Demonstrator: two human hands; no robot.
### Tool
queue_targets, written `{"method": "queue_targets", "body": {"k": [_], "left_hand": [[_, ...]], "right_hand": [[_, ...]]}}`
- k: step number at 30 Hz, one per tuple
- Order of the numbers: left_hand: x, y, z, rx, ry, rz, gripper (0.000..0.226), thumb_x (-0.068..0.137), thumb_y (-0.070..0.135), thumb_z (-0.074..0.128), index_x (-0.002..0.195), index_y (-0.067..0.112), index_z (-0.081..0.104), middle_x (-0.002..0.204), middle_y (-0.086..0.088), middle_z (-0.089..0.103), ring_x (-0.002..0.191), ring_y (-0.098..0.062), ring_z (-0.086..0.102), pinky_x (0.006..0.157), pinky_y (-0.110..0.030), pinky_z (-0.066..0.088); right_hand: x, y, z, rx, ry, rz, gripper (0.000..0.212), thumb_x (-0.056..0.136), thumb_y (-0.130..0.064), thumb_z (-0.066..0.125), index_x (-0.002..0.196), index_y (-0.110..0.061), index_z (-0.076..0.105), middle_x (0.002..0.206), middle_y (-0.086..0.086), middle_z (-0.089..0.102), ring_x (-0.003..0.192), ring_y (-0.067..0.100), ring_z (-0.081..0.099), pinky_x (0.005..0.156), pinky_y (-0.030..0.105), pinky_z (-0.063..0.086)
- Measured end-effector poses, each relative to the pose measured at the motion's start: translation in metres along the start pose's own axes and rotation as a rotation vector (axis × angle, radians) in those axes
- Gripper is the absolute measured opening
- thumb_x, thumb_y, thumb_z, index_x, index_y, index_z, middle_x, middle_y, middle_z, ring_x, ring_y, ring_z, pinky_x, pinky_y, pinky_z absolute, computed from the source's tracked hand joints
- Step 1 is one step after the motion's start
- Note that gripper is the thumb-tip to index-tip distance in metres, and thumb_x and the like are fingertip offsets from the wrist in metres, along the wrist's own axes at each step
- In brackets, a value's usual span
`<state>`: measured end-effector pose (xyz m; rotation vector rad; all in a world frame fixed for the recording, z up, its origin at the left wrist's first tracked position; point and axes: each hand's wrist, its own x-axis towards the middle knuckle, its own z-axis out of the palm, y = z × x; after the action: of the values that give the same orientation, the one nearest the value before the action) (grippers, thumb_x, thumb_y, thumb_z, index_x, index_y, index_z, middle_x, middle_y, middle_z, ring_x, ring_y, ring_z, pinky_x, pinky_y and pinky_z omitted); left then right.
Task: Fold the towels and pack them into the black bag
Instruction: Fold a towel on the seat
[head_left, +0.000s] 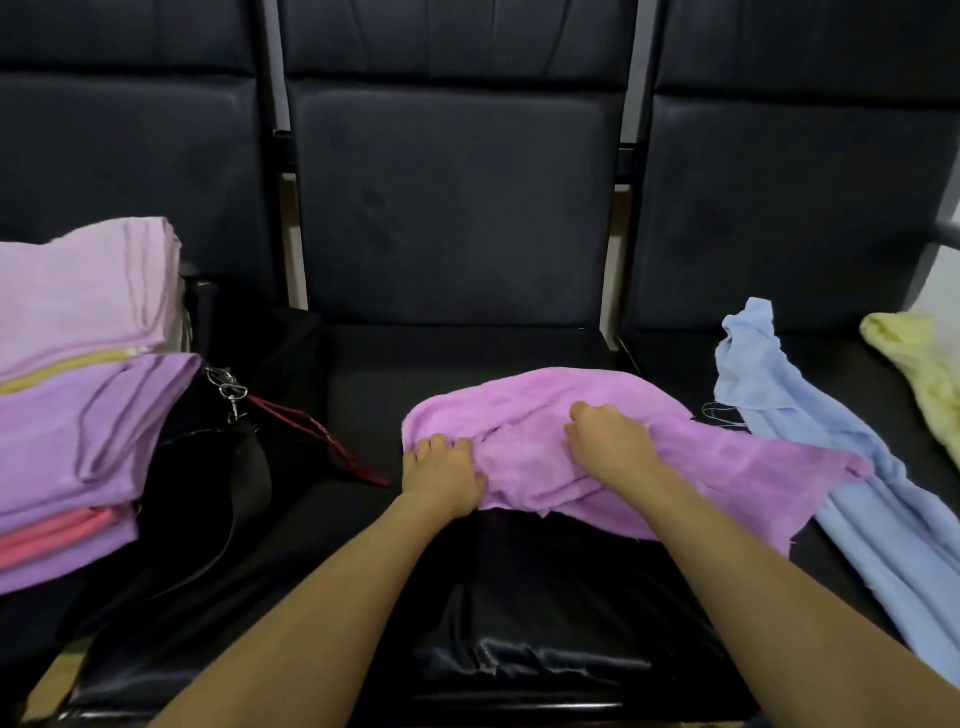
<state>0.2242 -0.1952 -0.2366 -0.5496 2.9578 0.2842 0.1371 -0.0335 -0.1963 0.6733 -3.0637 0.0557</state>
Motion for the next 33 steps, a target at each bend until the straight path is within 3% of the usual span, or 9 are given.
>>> {"method": "queue_targets", "body": {"k": [6,13,16,18,20,23,27,30,33], "left_hand": [[0.01,-0.014,-0.001,0.019,-0.043,-0.056,0.062,0.095,0.035,0.042,0.151,0.029,0.014,0.156,-0.012,0.004,0.143,-0.03,0.006,0.114,-0.046,0.007],[0.006,-0.019,0.002,0.228,0.133,-0.226,0.053,0.096,0.041,0.039,0.145,0.032,0.022,0.136,-0.018,0.028,0.119,-0.031,0.034,0.102,-0.038,0.027],[0.006,-0.018,0.002,0.227,0.097,-0.2,0.056,0.095,0.038,0.041,0.146,0.028,0.021,0.138,-0.018,0.037,0.122,-0.033,0.036,0.104,-0.04,0.025],[0.005,-0.019,0.001,0.202,0.119,-0.157,0.054,0.095,0.029,0.045,0.144,0.021,0.027,0.137,-0.015,0.041,0.122,-0.033,0.037,0.105,-0.04,0.025],[0.005,-0.019,-0.002,0.168,0.168,-0.089,0.048,0.095,0.018,0.044,0.141,0.017,0.034,0.136,-0.013,0.04,0.121,-0.032,0.039,0.104,-0.04,0.026],[0.006,-0.021,-0.013,-0.024,0.283,-0.01,0.044,0.097,0.015,0.042,0.14,0.016,0.036,0.137,-0.011,0.033,0.119,-0.031,0.041,0.103,-0.042,0.03],[0.007,-0.024,-0.03,-0.559,0.536,0.105,0.032,0.098,0.018,0.04,0.129,0.016,0.052,0.122,0.001,0.044,0.107,-0.025,0.047,0.089,-0.031,0.039],[0.002,-0.025,-0.038,-0.345,0.72,0.184,0.039,0.093,0.005,0.045,0.131,0.011,0.054,0.116,-0.007,0.048,0.1,-0.027,0.047,0.079,-0.029,0.034],[-0.004,-0.027,-0.04,-0.25,0.637,0.128,0.048,0.092,0.002,0.043,0.139,0.013,0.045,0.128,-0.01,0.044,0.103,-0.028,0.044,0.08,-0.032,0.037]], "right_hand": [[0.008,-0.004,0.018,-0.166,-0.053,-0.034,0.036,0.093,-0.043,0.044,0.118,-0.019,0.053,0.116,0.003,0.062,0.111,0.025,0.053,0.098,0.041,0.03],[0.008,-0.021,0.02,-0.116,0.012,-0.104,0.019,0.092,-0.014,0.039,0.1,-0.022,0.053,0.105,0.0,0.065,0.103,0.023,0.057,0.1,0.04,0.025],[0.009,-0.023,0.015,-0.107,0.131,-0.069,0.024,0.091,-0.01,0.038,0.11,-0.017,0.051,0.089,-0.002,0.066,0.091,0.022,0.06,0.096,0.038,0.026],[0.011,-0.021,0.009,-0.048,0.258,-0.017,0.021,0.094,-0.011,0.038,0.112,-0.015,0.048,0.065,-0.006,0.051,0.074,0.023,0.052,0.092,0.037,0.027],[0.012,-0.021,0.002,0.13,0.37,0.052,0.014,0.098,-0.013,0.036,0.105,-0.014,0.048,0.058,-0.007,0.041,0.07,0.023,0.05,0.087,0.035,0.025],[0.013,-0.022,-0.011,0.427,0.495,0.124,0.011,0.1,-0.017,0.035,0.094,-0.017,0.044,0.068,0.0,0.055,0.077,0.026,0.053,0.084,0.034,0.021],[0.013,-0.026,-0.026,0.687,0.602,0.165,0.012,0.1,-0.021,0.039,0.099,-0.015,0.05,0.083,0.0,0.062,0.08,0.02,0.049,0.08,0.029,0.017],[0.019,-0.022,-0.029,0.935,0.604,0.19,0.012,0.1,-0.02,0.04,0.102,-0.018,0.052,0.091,-0.006,0.063,0.082,0.015,0.05,0.099,0.035,0.027],[0.03,-0.019,-0.021,1.125,0.452,-0.069,0.036,0.099,-0.01,0.039,0.129,-0.029,0.048,0.112,-0.013,0.055,0.094,0.007,0.056,0.101,0.034,0.04]]}}
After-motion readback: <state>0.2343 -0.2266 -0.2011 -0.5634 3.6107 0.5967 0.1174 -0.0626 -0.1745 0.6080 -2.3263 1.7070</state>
